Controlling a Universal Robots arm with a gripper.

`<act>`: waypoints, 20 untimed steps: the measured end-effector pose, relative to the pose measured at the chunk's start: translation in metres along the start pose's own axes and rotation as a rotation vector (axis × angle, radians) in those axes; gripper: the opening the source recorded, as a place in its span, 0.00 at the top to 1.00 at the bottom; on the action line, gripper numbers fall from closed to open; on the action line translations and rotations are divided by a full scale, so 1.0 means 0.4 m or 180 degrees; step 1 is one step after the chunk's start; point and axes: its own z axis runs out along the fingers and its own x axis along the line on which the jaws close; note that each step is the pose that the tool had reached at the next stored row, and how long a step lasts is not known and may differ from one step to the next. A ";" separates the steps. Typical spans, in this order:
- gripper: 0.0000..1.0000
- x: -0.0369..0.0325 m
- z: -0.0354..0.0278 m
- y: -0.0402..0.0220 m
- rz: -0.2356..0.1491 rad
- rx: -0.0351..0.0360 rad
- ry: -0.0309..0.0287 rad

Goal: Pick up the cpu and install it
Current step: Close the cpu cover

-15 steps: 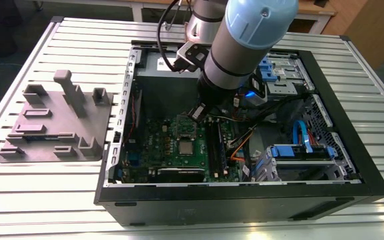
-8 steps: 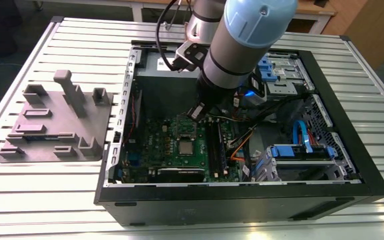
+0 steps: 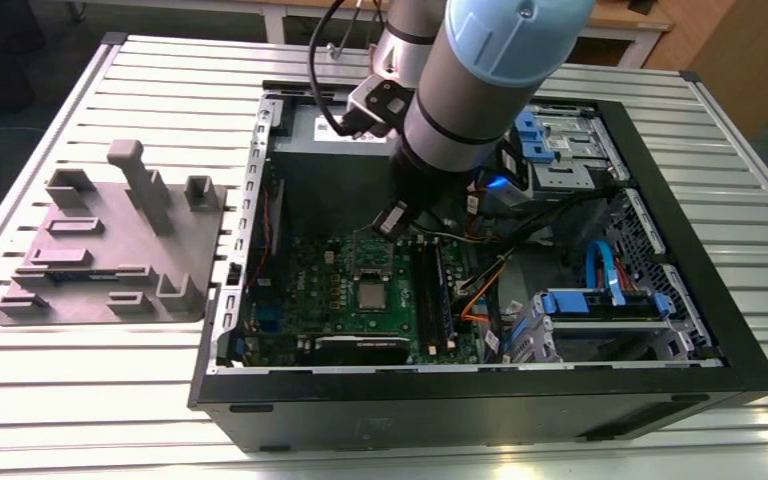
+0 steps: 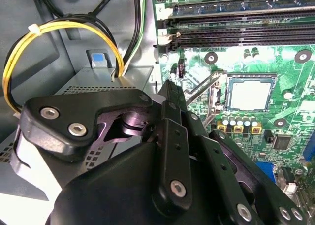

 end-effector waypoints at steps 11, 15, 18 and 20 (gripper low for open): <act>0.89 0.001 -0.008 0.005 0.0000 0.0000 0.0002; 0.89 0.001 -0.012 0.006 0.0000 0.0000 0.0001; 0.89 0.001 -0.013 0.006 0.0000 0.0000 0.0001; 0.89 0.000 -0.014 0.006 0.0000 0.0000 0.0002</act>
